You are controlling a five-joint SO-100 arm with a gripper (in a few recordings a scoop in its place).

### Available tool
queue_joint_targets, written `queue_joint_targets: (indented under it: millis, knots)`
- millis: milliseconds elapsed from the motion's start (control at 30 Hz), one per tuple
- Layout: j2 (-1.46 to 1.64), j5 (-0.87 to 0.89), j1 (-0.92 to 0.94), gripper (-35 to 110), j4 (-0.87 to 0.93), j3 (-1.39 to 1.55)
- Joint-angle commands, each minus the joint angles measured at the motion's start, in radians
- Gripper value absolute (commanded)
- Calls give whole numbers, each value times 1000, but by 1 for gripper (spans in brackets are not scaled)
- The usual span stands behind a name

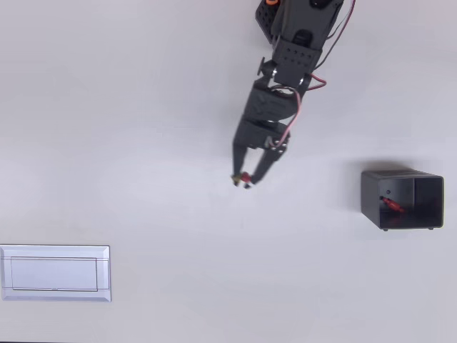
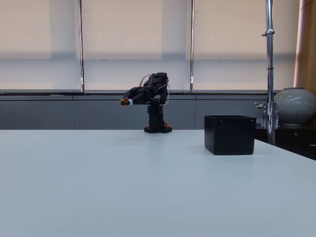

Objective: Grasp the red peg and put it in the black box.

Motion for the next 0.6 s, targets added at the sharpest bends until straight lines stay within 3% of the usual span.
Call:
queue_joint_targets:
  millis: [0, 200, 567]
  knots:
    - [44, -5, -89, 0, -114, 28]
    - [156, 38, -262, 0, -273, 28]
    - [373, 8, -515, 0, -281, 189]
